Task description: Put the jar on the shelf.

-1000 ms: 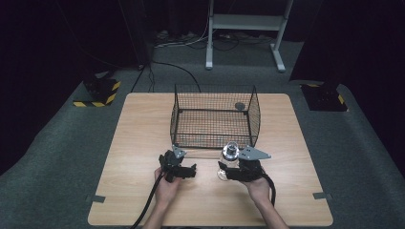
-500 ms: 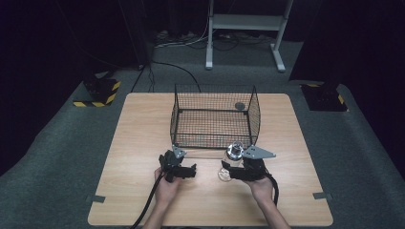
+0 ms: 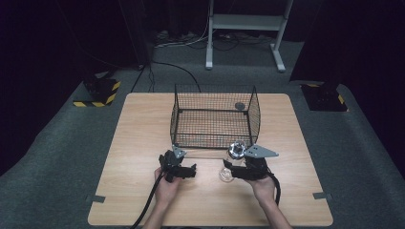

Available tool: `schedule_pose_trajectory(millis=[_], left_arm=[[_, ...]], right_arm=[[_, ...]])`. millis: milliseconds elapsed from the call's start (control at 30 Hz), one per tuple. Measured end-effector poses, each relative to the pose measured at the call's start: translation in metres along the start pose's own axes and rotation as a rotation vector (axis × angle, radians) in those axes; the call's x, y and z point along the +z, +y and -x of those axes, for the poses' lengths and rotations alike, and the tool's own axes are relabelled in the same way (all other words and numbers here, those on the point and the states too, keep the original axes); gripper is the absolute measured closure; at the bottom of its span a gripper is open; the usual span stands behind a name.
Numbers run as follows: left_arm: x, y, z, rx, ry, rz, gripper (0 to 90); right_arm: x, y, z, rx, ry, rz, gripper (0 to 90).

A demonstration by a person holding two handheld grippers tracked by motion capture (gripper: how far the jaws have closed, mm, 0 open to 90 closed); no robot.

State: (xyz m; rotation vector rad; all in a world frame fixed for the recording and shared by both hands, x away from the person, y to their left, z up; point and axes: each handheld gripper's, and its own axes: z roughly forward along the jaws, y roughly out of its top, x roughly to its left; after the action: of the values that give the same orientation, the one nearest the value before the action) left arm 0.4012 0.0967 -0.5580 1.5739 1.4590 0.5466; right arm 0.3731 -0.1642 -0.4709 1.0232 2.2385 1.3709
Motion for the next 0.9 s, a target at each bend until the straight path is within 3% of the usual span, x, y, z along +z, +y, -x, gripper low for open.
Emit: schedule_pose_trajectory(millis=[400,900], left_arm=[[0.0,0.0,0.0,0.0,0.0,0.0,1.7],[0.0,0.0,0.0,0.0,0.0,-0.001,1.7]], right_arm=[[-0.007,0.008,0.0,0.001,-0.004,0.03,31.3],[-0.027,0.035,0.014,0.023,-0.014,0.097,31.3]])
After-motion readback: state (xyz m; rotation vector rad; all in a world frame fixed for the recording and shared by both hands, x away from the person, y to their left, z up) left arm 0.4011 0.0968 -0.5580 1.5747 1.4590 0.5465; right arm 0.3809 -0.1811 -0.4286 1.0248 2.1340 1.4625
